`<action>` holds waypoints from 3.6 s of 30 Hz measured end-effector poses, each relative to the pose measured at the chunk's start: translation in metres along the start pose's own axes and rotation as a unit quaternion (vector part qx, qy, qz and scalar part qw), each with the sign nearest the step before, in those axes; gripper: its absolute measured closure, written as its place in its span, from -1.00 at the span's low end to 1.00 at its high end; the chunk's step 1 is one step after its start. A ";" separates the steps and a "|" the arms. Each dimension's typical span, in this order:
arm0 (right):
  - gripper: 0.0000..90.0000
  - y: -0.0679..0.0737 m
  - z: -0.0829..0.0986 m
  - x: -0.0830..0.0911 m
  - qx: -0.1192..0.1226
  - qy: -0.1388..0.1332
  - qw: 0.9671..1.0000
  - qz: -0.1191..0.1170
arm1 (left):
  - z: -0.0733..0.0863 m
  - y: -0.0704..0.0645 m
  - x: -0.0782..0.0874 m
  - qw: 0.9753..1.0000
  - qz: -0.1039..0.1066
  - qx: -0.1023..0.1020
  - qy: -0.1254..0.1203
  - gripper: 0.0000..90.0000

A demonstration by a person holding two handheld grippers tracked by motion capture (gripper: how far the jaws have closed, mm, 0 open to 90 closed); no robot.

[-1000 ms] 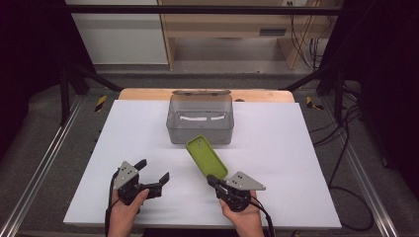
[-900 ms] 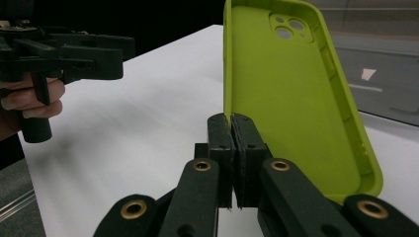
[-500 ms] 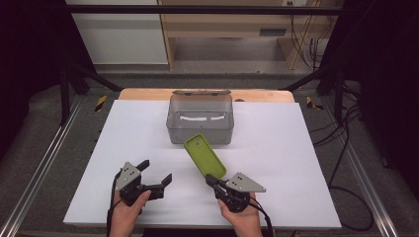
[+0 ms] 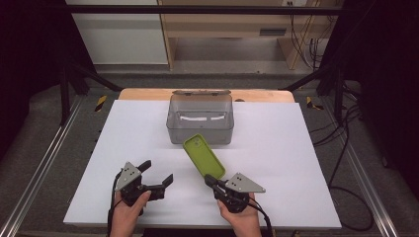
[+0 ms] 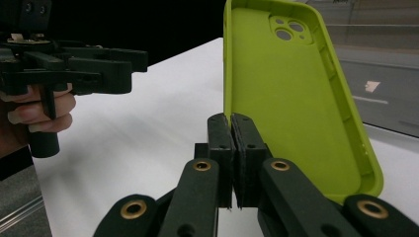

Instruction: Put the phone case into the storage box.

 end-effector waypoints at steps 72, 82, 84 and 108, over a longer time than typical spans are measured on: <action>0.96 0.028 0.001 -0.015 0.014 -0.011 1.000 -0.025 | -0.016 -0.025 -0.007 0.990 0.078 0.109 -0.035 -0.94; 0.96 0.029 0.000 -0.015 0.016 -0.014 1.000 -0.024 | -0.020 -0.025 -0.006 0.988 0.078 0.124 -0.042 -0.91; 0.96 0.030 0.000 -0.016 0.016 -0.012 1.000 -0.025 | -0.021 -0.026 -0.006 0.988 0.079 0.126 -0.042 -0.89; 0.96 0.032 0.002 -0.019 0.016 -0.011 0.999 -0.028 | -0.025 -0.031 -0.010 0.982 0.088 0.162 -0.047 -0.67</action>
Point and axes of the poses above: each handheld gripper's, and its own axes: x roughly backward along the jaws, z roughly out of its underside, y roughly to its left, the point moved 3 cm from there along -x, roughly forward along the jaws, and after that the axes turned 3 degrees about -x, right-handed, at the moved point
